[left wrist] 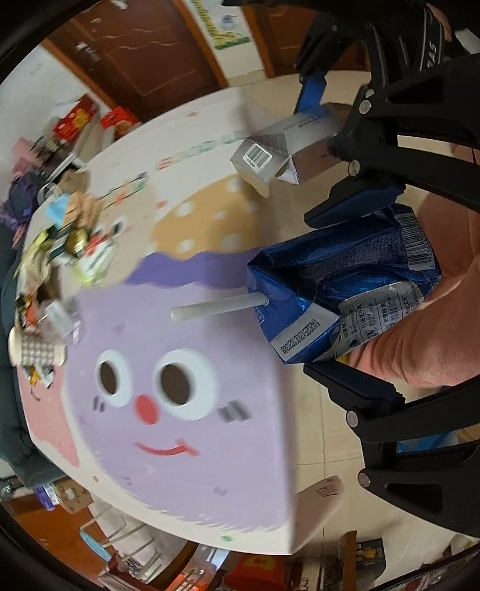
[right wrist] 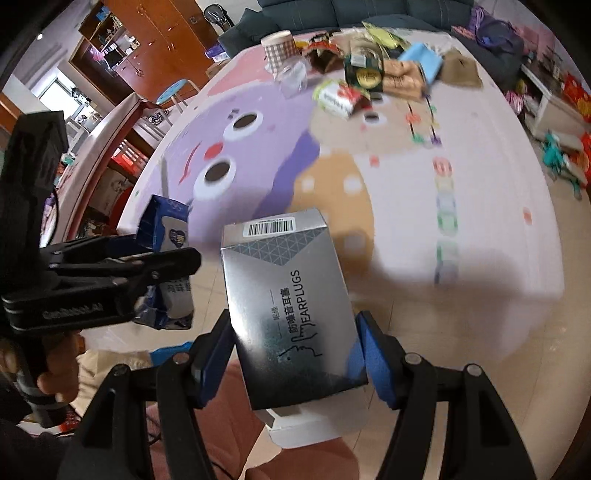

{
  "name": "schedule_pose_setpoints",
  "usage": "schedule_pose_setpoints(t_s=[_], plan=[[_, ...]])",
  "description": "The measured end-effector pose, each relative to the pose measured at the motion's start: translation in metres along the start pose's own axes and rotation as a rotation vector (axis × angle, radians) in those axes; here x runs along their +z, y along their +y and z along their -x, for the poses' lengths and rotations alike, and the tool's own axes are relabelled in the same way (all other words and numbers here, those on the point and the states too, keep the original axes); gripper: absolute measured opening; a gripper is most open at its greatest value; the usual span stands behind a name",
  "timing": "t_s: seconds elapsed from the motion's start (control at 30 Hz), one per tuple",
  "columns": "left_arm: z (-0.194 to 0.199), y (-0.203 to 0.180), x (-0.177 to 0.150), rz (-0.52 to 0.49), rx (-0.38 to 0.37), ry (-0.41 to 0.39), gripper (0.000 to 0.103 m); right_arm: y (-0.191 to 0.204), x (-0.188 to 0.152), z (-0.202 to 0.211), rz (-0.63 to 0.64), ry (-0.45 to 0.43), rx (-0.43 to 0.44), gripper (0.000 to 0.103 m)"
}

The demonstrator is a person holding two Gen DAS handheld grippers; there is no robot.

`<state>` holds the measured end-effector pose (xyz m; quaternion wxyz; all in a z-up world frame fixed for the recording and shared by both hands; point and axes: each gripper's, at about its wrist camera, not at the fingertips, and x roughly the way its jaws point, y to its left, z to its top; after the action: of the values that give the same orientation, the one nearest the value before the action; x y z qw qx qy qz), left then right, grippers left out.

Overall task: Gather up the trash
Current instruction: 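Carry the blue carton and silver box with both tools over the black bin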

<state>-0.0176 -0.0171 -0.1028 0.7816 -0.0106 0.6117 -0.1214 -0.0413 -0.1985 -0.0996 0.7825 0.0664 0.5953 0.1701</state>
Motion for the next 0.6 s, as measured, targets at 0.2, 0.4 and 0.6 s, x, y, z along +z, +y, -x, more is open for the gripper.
schedule_pose_setpoints(t_s=[0.2,0.4,0.6], plan=[[-0.009,-0.021,-0.039,-0.111,0.029,0.042,0.071,-0.008,-0.048,-0.017,-0.116,0.072,0.043,0.066],[-0.039,-0.028,-0.054,-0.197,0.021,0.067,0.071,-0.030,-0.073,-0.059,-0.308,0.129,0.051,0.067],[-0.102,-0.014,-0.066,-0.204,-0.009,0.072,0.071,-0.064,-0.098,-0.145,-0.477,0.175,0.014,0.067]])
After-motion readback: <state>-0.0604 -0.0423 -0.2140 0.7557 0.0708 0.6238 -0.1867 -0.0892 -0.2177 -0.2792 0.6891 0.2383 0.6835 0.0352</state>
